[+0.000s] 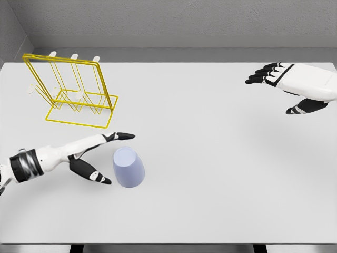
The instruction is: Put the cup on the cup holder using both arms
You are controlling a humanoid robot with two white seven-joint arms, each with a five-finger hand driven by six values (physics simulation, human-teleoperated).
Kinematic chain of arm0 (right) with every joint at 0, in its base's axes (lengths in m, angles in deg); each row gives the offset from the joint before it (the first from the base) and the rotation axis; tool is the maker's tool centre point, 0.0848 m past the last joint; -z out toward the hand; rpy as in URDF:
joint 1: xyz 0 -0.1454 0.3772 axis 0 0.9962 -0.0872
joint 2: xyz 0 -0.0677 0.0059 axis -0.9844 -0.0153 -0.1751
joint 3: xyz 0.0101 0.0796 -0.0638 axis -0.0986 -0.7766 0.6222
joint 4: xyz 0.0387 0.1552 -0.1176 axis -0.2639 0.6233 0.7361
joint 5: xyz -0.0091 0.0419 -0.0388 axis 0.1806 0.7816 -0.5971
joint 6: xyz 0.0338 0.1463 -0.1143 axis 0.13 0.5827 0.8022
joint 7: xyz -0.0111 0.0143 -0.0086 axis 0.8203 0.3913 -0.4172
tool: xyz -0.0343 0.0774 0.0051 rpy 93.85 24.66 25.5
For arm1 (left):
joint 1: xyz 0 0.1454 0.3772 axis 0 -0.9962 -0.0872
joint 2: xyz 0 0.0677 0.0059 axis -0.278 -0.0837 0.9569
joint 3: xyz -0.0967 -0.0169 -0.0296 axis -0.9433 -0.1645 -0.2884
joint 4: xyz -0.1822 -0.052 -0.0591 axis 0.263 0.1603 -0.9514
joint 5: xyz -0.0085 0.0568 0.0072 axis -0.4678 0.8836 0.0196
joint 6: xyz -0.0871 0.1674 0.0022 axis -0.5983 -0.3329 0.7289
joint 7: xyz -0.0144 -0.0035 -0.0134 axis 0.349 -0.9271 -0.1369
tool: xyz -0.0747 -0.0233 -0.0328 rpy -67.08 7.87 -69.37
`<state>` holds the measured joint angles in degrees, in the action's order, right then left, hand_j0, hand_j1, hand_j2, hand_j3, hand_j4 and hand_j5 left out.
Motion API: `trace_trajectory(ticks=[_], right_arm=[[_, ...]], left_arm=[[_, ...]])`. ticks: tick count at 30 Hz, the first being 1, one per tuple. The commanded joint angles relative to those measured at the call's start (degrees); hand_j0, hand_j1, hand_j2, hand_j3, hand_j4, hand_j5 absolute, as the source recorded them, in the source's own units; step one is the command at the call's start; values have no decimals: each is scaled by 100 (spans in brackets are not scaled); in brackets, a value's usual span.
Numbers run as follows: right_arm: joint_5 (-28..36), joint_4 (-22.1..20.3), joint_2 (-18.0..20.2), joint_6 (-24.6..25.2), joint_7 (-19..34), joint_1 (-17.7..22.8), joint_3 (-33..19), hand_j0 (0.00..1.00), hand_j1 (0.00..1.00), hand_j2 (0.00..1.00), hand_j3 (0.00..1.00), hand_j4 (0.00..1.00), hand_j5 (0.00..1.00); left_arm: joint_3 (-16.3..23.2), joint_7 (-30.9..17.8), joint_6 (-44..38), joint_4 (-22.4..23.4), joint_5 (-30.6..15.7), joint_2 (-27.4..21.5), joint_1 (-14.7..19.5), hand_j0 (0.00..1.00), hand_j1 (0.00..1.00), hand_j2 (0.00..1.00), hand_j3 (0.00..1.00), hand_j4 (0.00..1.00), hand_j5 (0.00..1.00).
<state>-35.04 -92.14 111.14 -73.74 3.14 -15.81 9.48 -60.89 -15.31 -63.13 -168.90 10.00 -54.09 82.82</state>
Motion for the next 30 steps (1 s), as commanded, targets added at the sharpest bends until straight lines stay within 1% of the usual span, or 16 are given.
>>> trace_trajectory(ticks=[1,2,3,5,9,13,18,21,22,23,24,28,30], right_arm=[[28,-5,2,15,-3,0,-1,100,100,100,100,100,100],[28,-5,2,15,-3,9,7,100,100,100,100,100,100],[28,-5,2,15,-3,0,-1,100,100,100,100,100,100],[28,-14,11,15,-3,0,8,100,100,100,100,100,100],[28,-14,20,15,-3,0,8,100,100,100,100,100,100],[28,-14,20,15,-3,9,8,100,100,100,100,100,100],[28,4,11,15,-3,9,8,100,100,100,100,100,100],[28,12,11,15,-3,9,8,100,100,100,100,100,100],[28,4,11,15,-3,9,8,100,100,100,100,100,100],[28,4,11,15,-3,9,8,100,100,100,100,100,100],[28,4,11,15,-3,9,8,100,100,100,100,100,100],[28,-5,11,15,-3,9,8,100,100,100,100,100,100],[28,-5,20,15,-3,9,16,100,100,100,100,100,100]], left_arm=[[60,1,-62,6,-18,92,9,100,100,100,100,100,100],[174,1,-238,24,166,119,123,100,100,100,100,100,100],[271,1,-300,24,193,171,193,100,100,100,100,100,100],[280,1,-440,32,219,233,237,100,100,100,100,100,100],[368,1,-414,41,246,286,237,100,100,100,100,100,100],[456,1,-388,50,483,286,202,100,100,100,100,100,100],[500,1,-370,68,474,338,193,100,100,100,100,100,100],[561,1,-353,85,377,338,202,100,100,100,100,100,100],[562,1,-353,94,290,338,202,100,100,100,100,100,100],[570,1,-353,156,35,338,193,100,100,100,100,100,100],[561,1,-353,164,-18,338,202,100,100,100,100,100,100],[553,1,-361,164,-53,338,220,100,100,100,100,100,100],[561,1,-379,164,-325,338,228,100,100,100,100,100,100]])
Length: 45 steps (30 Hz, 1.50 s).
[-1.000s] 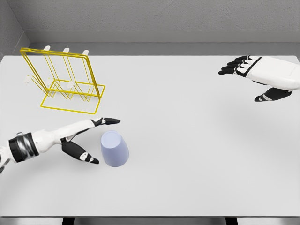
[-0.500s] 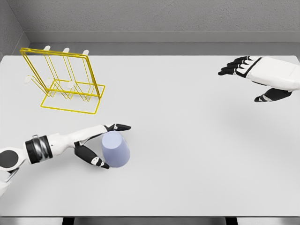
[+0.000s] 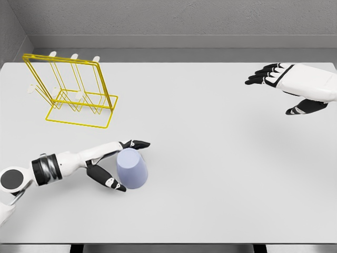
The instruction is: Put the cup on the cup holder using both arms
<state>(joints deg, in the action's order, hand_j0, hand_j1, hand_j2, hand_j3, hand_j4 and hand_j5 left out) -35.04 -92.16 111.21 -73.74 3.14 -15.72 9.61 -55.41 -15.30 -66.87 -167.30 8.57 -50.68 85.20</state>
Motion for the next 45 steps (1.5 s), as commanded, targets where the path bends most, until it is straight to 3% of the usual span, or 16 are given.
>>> trace_trajectory(ticks=[1,5,8,13,28,35,38,45], right_arm=[[28,-3,4,14,-3,0,3,100,100,100,100,100,100],[28,-3,4,14,-3,0,3,100,100,100,100,100,100],[28,-3,4,14,-3,0,3,100,100,100,100,100,100],[28,-3,-5,14,-3,0,3,100,100,100,100,100,100],[28,6,-5,14,-3,-9,4,100,100,100,100,100,100],[28,15,4,14,-3,-9,12,100,100,100,100,100,100],[28,32,4,14,-3,0,12,100,100,100,100,100,100],[28,50,13,14,-3,0,12,100,100,100,100,100,100]], left_arm=[[13,0,-14,4,-218,-3,0,100,100,100,100,100,100],[-4,0,-40,4,-218,-12,0,100,100,100,100,100,100],[-5,0,3,4,-200,-12,-18,82,82,82,82,82,82],[-5,0,21,4,-191,-29,-26,70,70,70,70,70,70],[-154,0,241,-13,-218,-91,26,65,65,65,65,65,65],[-637,0,592,-40,-253,-108,44,65,65,65,65,65,65],[-716,0,689,-40,-428,-161,176,59,59,59,59,59,59],[-1077,0,715,-22,-490,-240,439,59,59,59,59,59,59]])
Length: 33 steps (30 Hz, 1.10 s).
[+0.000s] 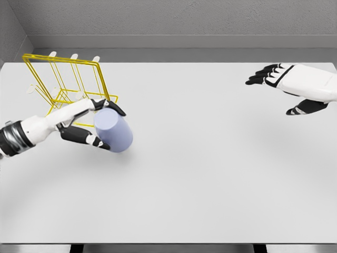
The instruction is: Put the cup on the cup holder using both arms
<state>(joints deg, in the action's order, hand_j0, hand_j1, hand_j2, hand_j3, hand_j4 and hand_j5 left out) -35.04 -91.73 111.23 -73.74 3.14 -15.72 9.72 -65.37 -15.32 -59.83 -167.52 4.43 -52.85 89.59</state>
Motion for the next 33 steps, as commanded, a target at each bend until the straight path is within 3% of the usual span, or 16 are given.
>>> trace_trajectory(ticks=[1,6,16,26,33], right_arm=[[28,7,11,15,-3,0,1,100,100,100,100,100,100],[28,7,20,15,-3,0,1,100,100,100,100,100,100],[28,7,20,15,-3,0,1,100,100,100,100,100,100],[28,7,20,15,-3,26,1,100,100,100,100,100,100],[28,24,20,15,-3,26,-8,100,100,100,100,100,100]], left_arm=[[-160,1,11,-18,-147,-32,9,59,59,59,59,59,59],[-213,1,3,219,-147,-58,439,59,59,59,59,59,59],[-195,1,11,852,-155,-173,958,59,59,59,59,59,59],[-222,1,-59,466,-419,-172,1107,57,57,57,57,57,57],[-362,1,-59,237,-700,-577,1116,57,57,57,57,57,57]])
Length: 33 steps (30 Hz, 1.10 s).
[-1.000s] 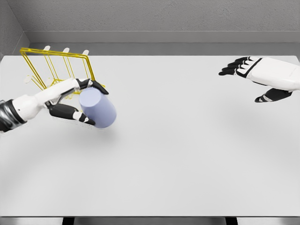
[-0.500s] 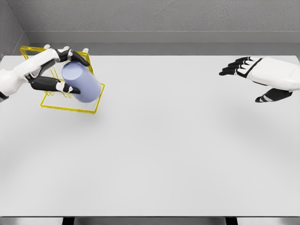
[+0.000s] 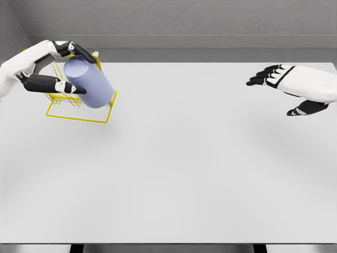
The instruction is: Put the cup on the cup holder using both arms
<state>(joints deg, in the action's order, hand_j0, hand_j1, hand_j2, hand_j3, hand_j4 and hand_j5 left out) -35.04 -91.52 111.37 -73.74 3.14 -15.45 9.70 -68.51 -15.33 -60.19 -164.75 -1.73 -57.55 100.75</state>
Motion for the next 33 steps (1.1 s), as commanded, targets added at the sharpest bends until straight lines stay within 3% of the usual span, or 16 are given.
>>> trace_trajectory(ticks=[1,5,14,27,28,30,33], right_arm=[[28,4,6,15,-3,0,-6,100,100,100,100,100,100],[28,4,-3,15,-3,0,3,100,100,100,100,100,100],[28,4,6,15,-3,0,3,100,100,100,100,100,100],[28,4,15,15,-3,9,-6,100,100,100,100,100,100],[28,4,6,15,-3,9,-6,100,100,100,100,100,100],[28,12,-3,15,-3,9,-6,100,100,100,100,100,100],[28,100,-11,15,-3,9,3,100,100,100,100,100,100]], left_arm=[[-65,3,-22,-32,-84,-142,0,57,57,57,57,57,57],[-136,3,-31,47,-40,-186,0,57,57,57,57,57,57],[-118,3,57,830,30,-142,70,57,57,57,57,57,57],[-4,3,48,1190,294,183,202,59,59,59,59,59,59],[-4,3,48,1190,294,183,211,67,67,67,67,67,67],[58,3,-5,1190,285,253,299,100,100,100,100,100,100],[75,3,4,1199,285,262,334,100,100,100,100,100,100]])
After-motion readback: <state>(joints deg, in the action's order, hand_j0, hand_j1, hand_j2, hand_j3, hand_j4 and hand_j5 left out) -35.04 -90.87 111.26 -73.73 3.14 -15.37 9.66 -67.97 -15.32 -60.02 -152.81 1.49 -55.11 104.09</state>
